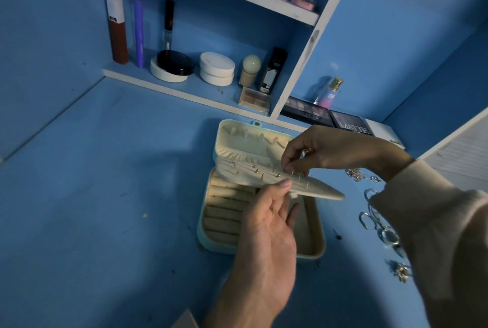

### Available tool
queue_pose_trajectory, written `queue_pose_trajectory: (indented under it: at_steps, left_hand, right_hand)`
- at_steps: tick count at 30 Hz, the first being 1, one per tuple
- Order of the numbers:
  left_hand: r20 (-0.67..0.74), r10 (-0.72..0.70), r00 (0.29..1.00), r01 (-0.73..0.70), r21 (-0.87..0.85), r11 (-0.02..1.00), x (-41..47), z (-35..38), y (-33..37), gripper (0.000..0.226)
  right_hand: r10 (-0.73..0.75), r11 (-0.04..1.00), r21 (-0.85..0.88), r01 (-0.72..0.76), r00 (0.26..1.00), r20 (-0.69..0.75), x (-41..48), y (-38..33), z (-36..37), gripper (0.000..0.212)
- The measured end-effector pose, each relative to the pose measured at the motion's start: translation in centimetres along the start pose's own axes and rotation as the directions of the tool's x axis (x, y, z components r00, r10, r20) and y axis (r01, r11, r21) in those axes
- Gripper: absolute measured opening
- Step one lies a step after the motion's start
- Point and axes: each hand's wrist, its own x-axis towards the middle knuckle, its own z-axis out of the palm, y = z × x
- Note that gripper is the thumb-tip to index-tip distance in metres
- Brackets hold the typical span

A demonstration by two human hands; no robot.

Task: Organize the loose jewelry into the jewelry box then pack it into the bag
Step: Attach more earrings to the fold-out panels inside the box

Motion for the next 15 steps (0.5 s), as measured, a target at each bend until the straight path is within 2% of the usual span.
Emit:
queue_pose_trajectory:
  at_steps: [15]
  left_hand:
    - [-0.003, 0.001, 1.000, -0.001, 0.006, 1.000, -0.09, -0.01, 0.05, 0.061]
  right_hand:
    - [0.009, 0.997, -0.075, -0.006, 0.999, 0.041, 0.41, -0.70, -0.44, 0.017]
